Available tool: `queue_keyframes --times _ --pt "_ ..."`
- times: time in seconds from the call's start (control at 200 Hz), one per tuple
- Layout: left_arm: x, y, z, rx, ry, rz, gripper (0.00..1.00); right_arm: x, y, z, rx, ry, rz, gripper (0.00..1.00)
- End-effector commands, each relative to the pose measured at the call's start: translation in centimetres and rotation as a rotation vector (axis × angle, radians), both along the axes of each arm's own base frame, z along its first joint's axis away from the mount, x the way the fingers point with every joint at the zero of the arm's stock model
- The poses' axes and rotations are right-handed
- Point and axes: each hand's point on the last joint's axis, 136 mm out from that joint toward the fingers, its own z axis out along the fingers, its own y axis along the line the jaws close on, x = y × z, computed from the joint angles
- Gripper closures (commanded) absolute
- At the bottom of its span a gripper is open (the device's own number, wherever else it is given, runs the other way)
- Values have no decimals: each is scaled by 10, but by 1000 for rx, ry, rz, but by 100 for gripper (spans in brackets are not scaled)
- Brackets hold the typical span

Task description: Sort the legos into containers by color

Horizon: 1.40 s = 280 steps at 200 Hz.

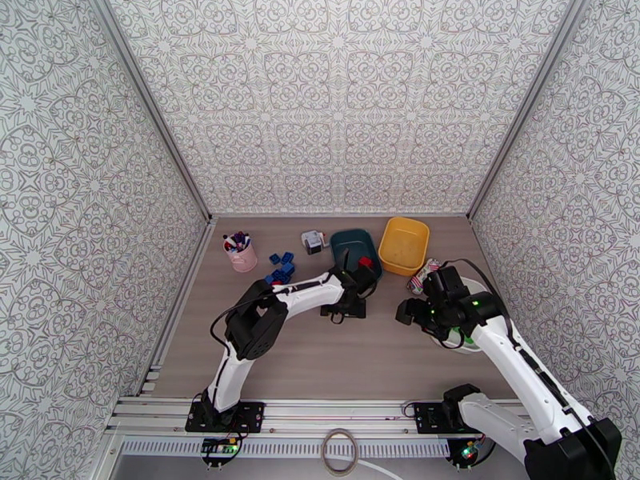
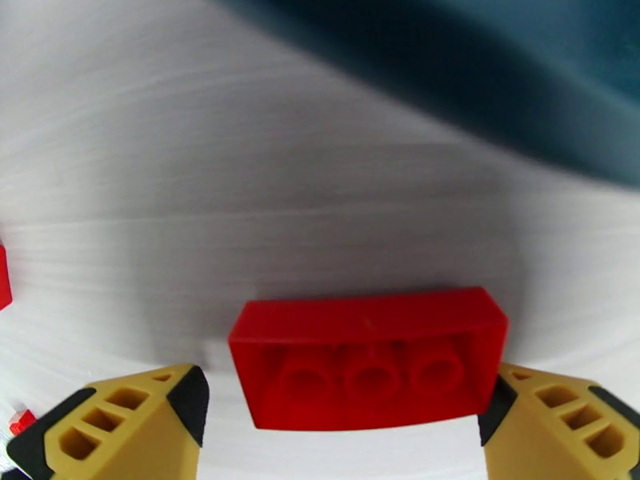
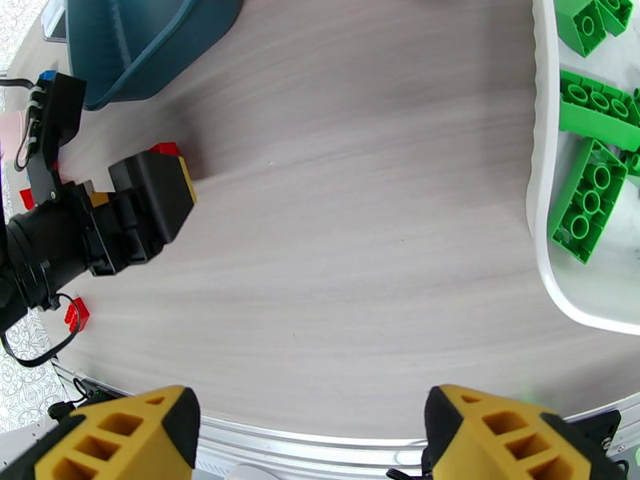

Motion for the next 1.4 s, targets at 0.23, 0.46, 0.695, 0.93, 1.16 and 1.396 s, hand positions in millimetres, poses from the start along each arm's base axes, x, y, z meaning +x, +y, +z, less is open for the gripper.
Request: queue_keyframes --times 0.23,0.46,0.695,0.93,1.16,1.396 --pt "19 -13 -4 -21 -15 38 13 -2 -1 5 -1 -7 4 22" --pt "16 -11 -8 -13 -10 42 36 2 1 10 2 -18 13 25" --pt "6 -13 16 -48 -43 20 52 7 7 7 15 -11 49 27" --pt "-11 5 48 -102 -99 45 55 27 22 9 55 -12 70 30" --pt "-5 10 86 -238 -151 29 56 39 32 12 84 -24 55 31" --pt "43 -2 115 -309 -166 -2 57 46 36 14 109 -40 21 31"
